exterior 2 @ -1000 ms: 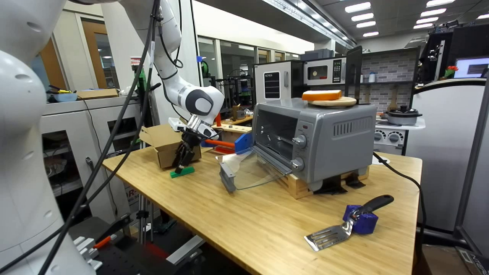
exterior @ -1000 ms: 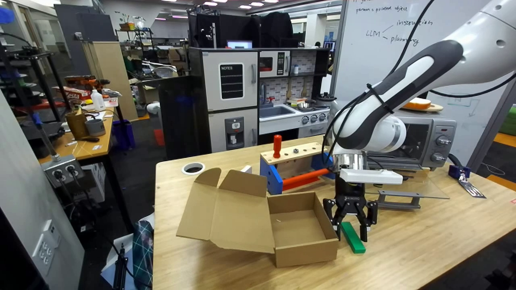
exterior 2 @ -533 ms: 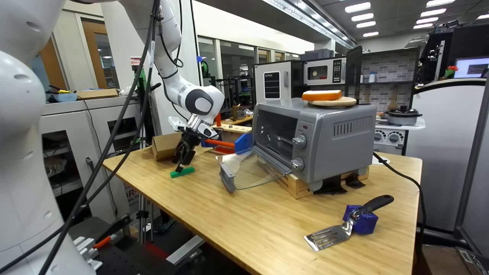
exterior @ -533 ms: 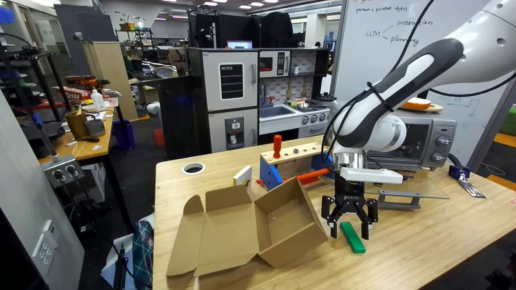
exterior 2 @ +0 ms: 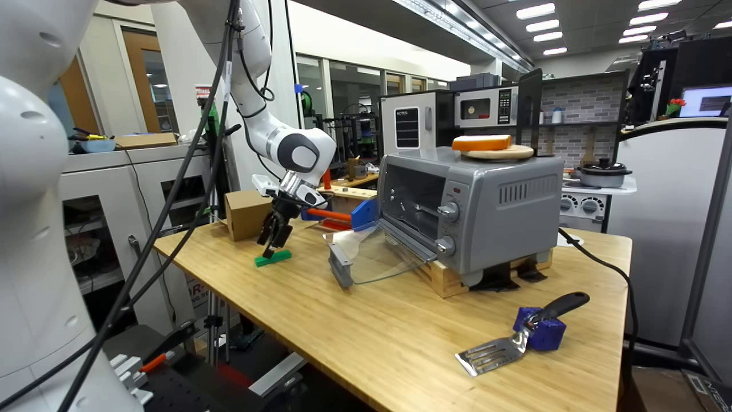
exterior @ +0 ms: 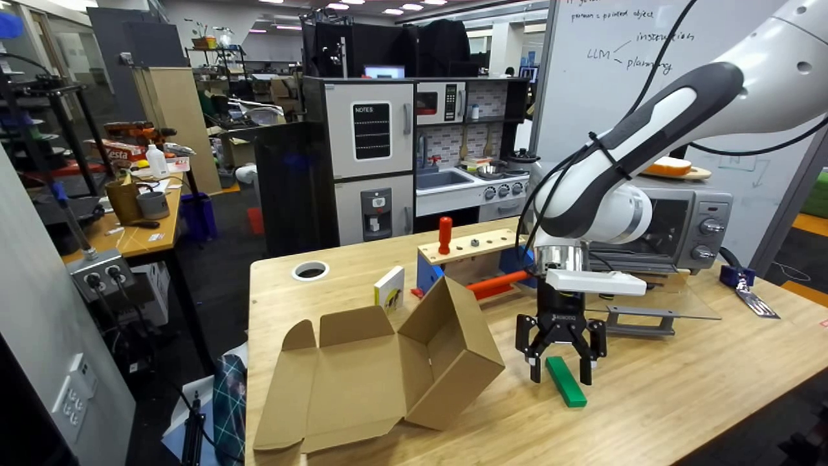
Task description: Take the green block out of the box and put it on the table
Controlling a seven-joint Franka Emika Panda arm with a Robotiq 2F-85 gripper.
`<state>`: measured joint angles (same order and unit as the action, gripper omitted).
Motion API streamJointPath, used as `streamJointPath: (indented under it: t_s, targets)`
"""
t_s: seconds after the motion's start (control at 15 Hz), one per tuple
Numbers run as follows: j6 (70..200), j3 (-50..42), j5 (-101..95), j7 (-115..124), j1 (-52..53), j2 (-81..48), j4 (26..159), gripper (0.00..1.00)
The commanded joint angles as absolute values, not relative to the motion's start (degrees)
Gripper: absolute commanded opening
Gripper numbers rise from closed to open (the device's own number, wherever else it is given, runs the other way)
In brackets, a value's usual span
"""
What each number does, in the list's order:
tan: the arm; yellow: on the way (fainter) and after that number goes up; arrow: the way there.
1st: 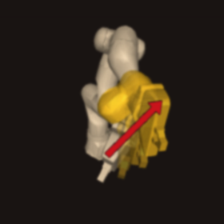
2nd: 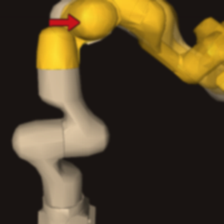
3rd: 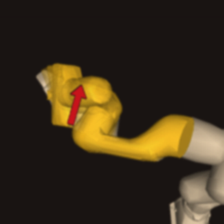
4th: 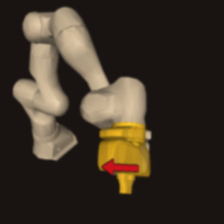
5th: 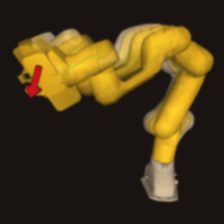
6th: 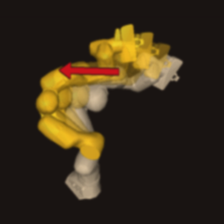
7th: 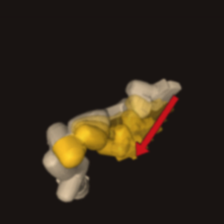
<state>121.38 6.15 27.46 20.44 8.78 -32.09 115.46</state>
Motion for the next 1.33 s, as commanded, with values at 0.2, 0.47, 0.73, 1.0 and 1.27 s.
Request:
streamJointPath:
  t_s: [0.2, 0.47, 0.73, 1.0, 1.27]
  targets:
    - [121.28, 6.31, 27.32, 20.54, 8.61, -32.16, 115.32, 0.91]
    - [121.28, 6.31, 27.32, 20.54, 8.61, -32.16, 115.32, 0.98]
    - [122.52, 7.27, 27.84, 19.73, 9.18, -29.22, 117.35, 1.0]
    - [123.45, 8.13, 28.33, 19.57, 9.68, -24.73, 120.25, 1.0]
    - [124.12, 8.61, 28.7, 19.47, 9.79, -18.67, 124.25, 1.0]
